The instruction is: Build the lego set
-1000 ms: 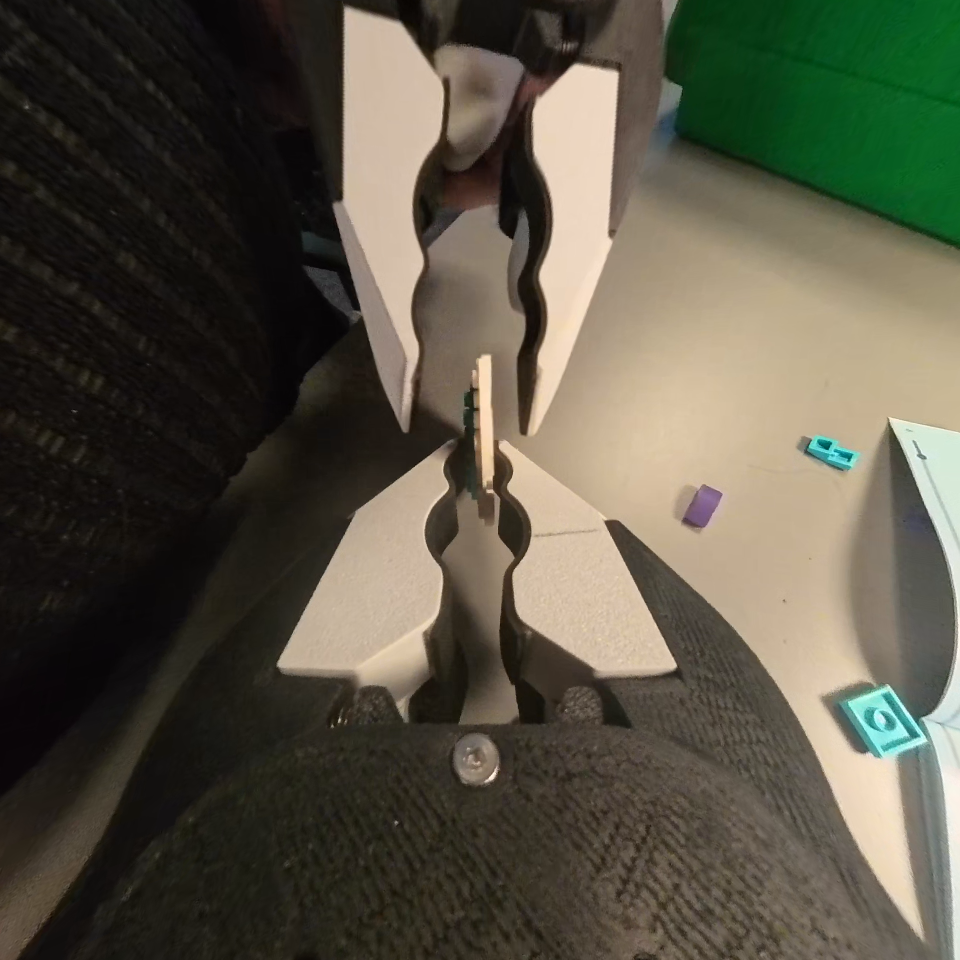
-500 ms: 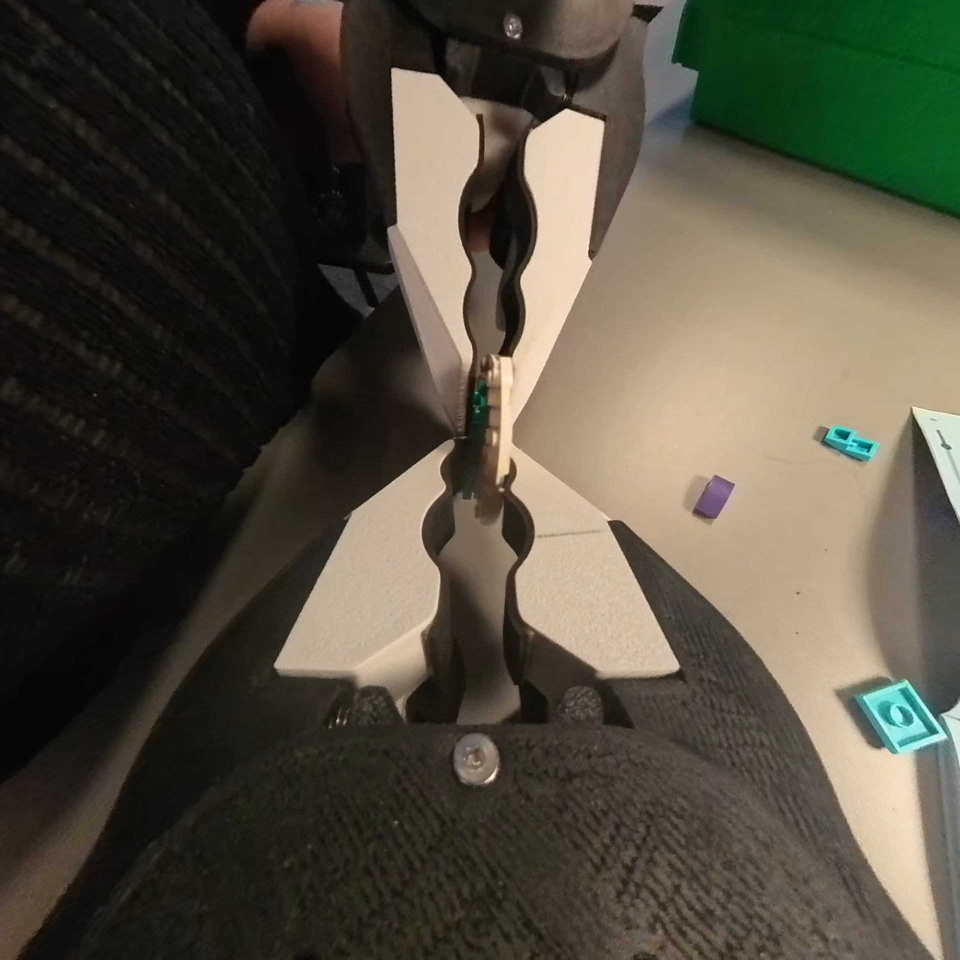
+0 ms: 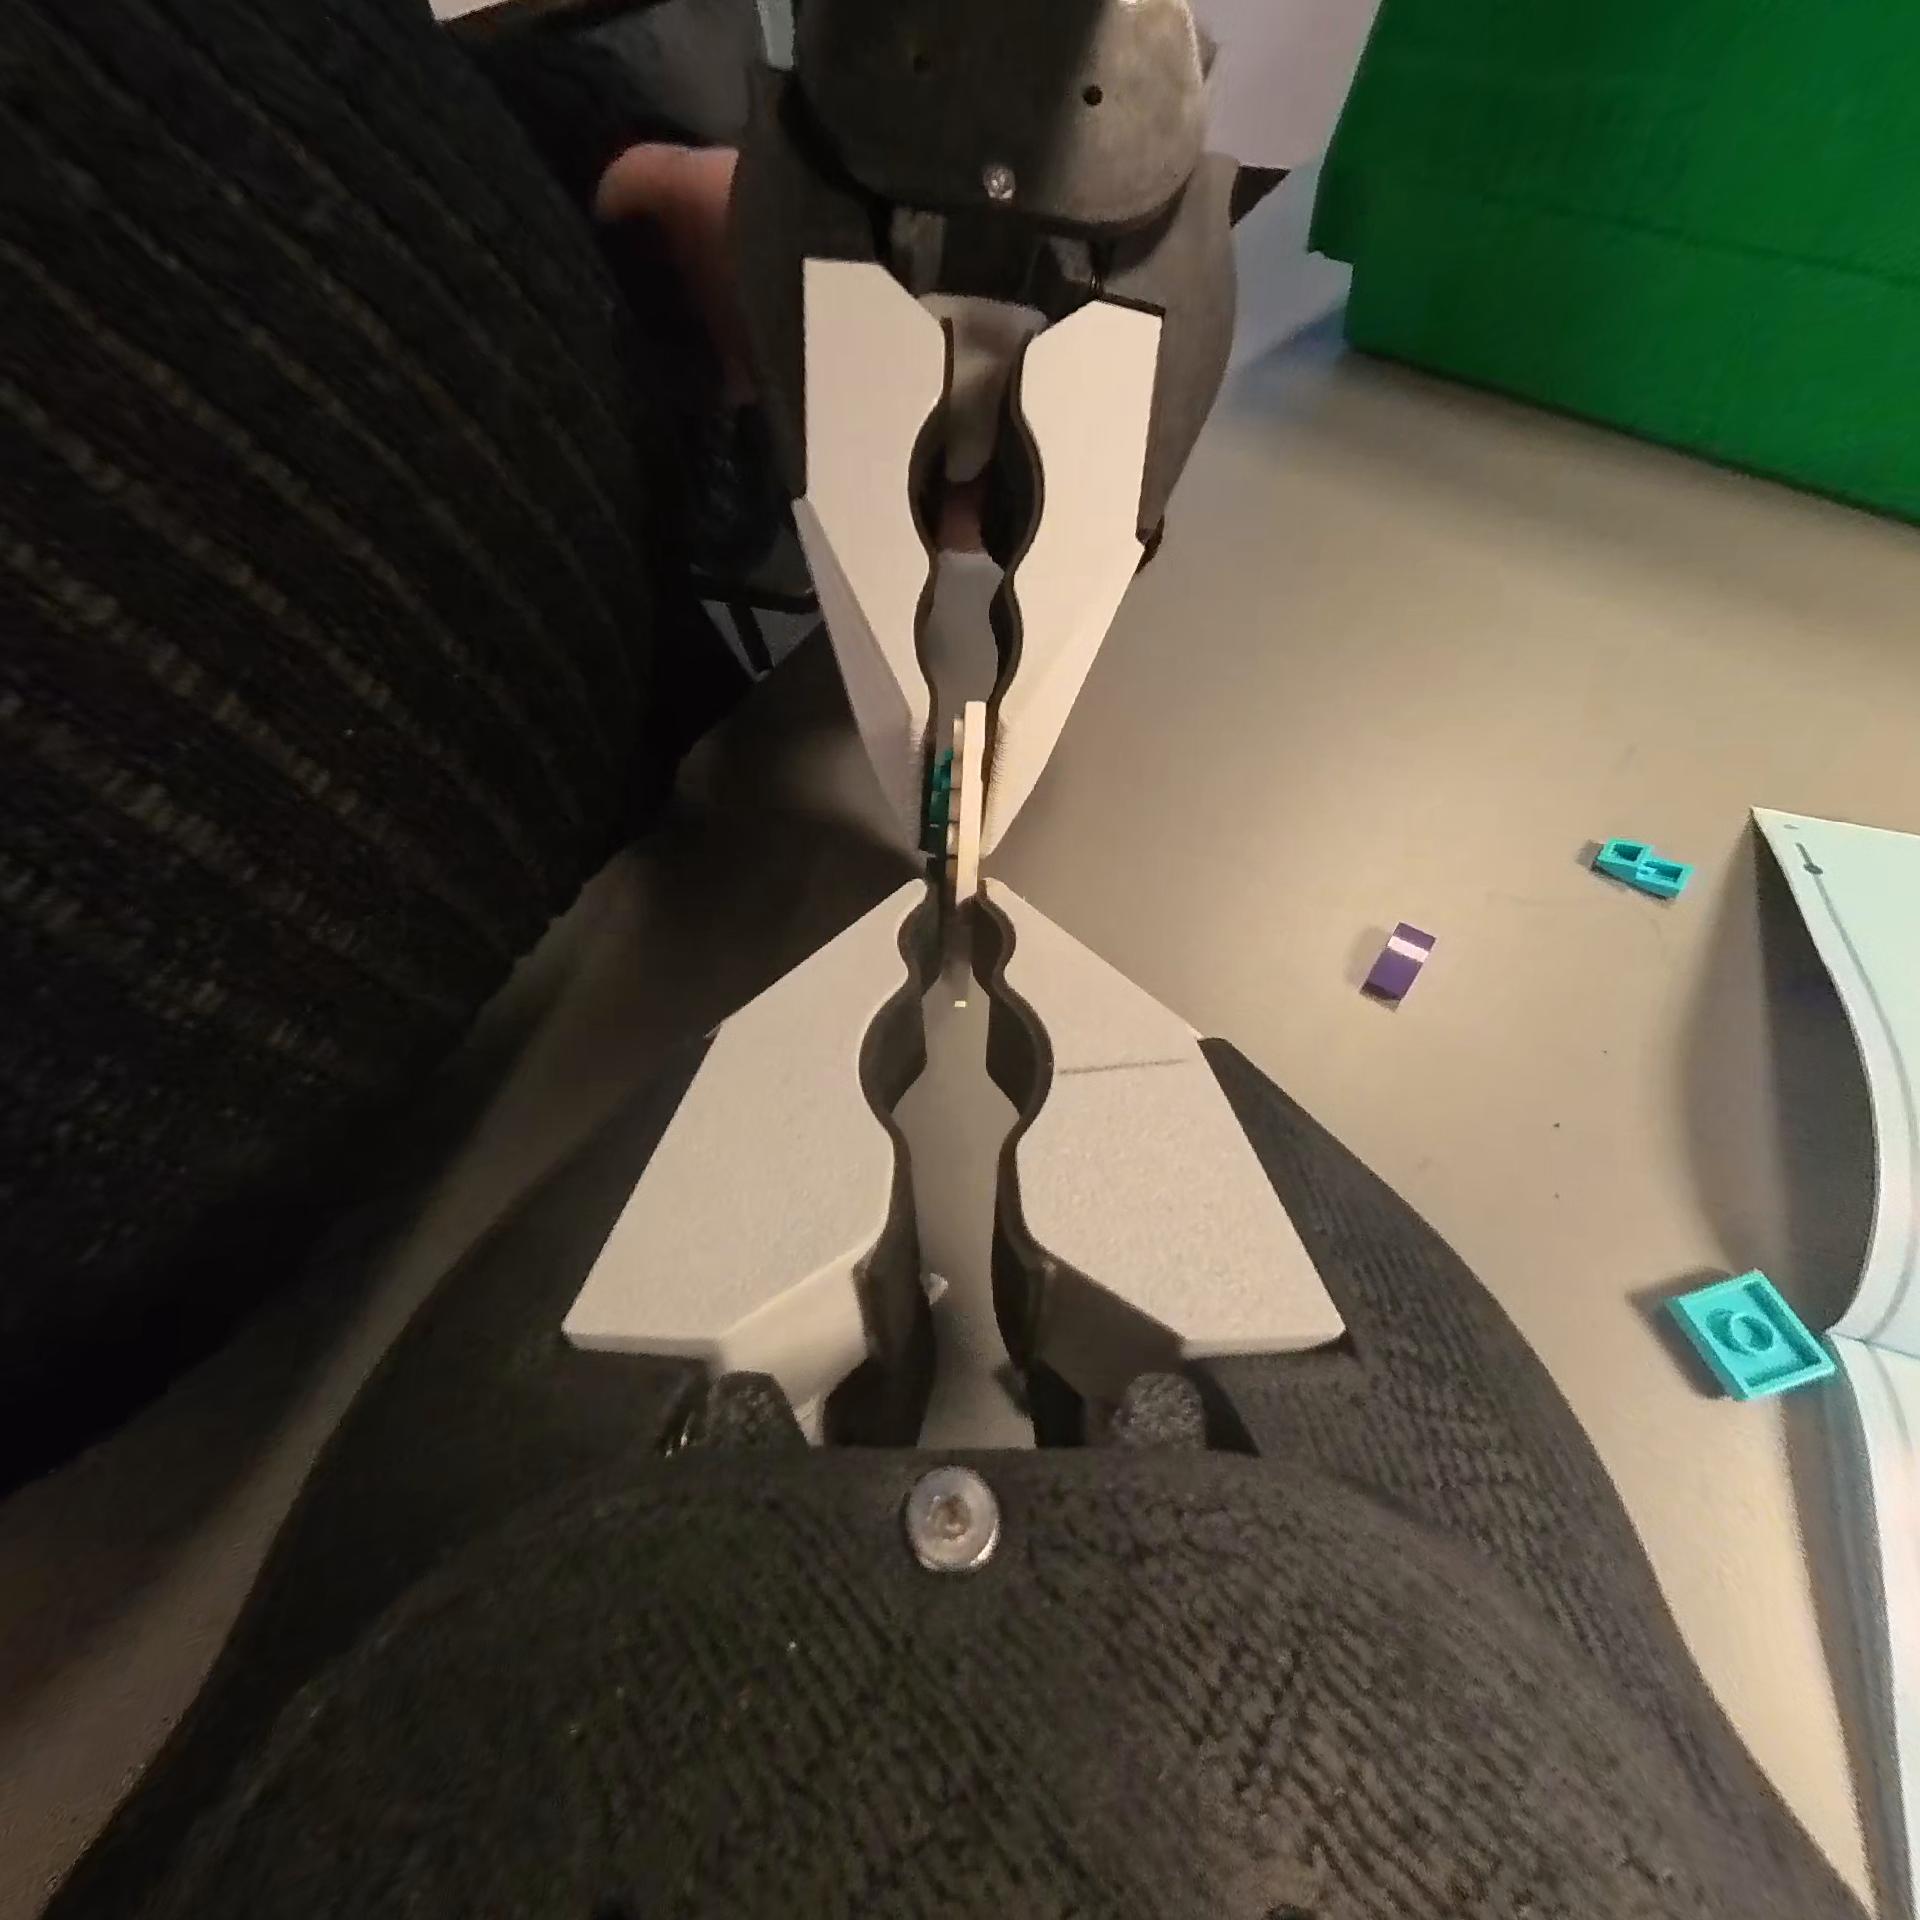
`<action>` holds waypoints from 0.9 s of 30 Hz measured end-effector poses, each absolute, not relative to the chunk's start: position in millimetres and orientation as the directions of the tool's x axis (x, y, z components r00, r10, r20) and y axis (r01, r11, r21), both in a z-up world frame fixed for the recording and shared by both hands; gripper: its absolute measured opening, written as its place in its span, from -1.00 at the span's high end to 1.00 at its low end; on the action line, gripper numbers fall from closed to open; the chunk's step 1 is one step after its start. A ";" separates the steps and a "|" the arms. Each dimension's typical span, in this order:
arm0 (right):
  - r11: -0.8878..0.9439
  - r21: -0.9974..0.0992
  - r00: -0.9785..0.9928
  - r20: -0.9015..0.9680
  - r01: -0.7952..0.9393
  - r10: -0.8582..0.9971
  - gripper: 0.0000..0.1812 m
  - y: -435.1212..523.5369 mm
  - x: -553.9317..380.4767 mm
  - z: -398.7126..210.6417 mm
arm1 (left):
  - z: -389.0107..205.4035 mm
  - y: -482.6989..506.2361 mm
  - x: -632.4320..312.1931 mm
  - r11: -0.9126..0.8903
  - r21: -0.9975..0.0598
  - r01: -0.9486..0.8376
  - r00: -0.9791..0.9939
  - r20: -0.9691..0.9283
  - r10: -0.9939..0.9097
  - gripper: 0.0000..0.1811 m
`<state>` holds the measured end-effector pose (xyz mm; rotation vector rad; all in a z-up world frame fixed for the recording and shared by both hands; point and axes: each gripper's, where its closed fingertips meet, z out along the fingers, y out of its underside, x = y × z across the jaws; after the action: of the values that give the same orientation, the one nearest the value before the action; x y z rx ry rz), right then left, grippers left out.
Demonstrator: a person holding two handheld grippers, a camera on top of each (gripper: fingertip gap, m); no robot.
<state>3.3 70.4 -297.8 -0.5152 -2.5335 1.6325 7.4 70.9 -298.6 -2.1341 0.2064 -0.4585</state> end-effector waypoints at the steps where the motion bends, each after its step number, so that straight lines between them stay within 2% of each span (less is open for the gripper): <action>1: 0.371 -0.898 -0.939 -0.115 0.237 0.323 0.97 70.6 3.3 -297.7 | -298.6 71.0 7.4 -0.563 -0.826 0.021 0.919 0.239 -0.315 0.91; 5: 0.347 -0.893 -0.928 -0.166 0.285 0.334 0.97 71.5 1.5 -297.4 | -298.7 71.6 5.6 -0.560 -0.828 0.019 0.923 0.229 -0.308 0.91; 10: 0.277 -0.861 -0.879 -0.325 0.428 0.349 0.96 71.3 -0.4 -298.1 | -299.1 71.2 3.7 -0.563 -0.826 0.016 0.930 0.218 -0.294 0.92; 15: 0.259 -0.846 -0.862 -0.368 0.465 0.347 0.96 70.8 -0.2 -298.8 | -298.6 71.6 3.1 -0.569 -0.815 0.111 0.919 0.302 -0.253 0.90; 18: 0.248 -0.859 -0.868 -0.351 0.447 0.351 0.96 71.8 -0.3 -296.1 | -303.1 69.2 -2.8 -0.581 -0.792 0.188 0.912 0.360 -0.196 0.70; 19: 0.238 -0.863 -0.867 -0.349 0.445 0.355 0.97 72.7 -0.9 -294.9 | -303.8 67.3 -1.7 -0.580 -0.790 0.199 0.903 0.378 -0.204 0.70; 22: 0.231 -0.873 -0.872 -0.337 0.430 0.354 0.97 73.2 -0.7 -292.7 | -296.4 67.6 5.6 -0.544 -0.794 0.273 0.854 0.459 -0.243 0.71; 24: 0.232 -0.881 -0.880 -0.318 0.412 0.353 0.97 72.9 0.0 -291.4 | -296.6 69.4 6.1 -0.536 -0.790 0.298 0.843 0.481 -0.241 0.86; 27: 0.219 -0.890 -0.883 -0.309 0.399 0.354 0.96 73.7 0.1 -288.7 | -293.3 71.0 6.1 -0.500 -0.816 0.290 0.852 0.458 -0.254 0.91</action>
<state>0.1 73.7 -288.7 -0.7677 -2.4833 1.8338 6.1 71.0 -293.3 -1.9885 -0.0268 -0.6574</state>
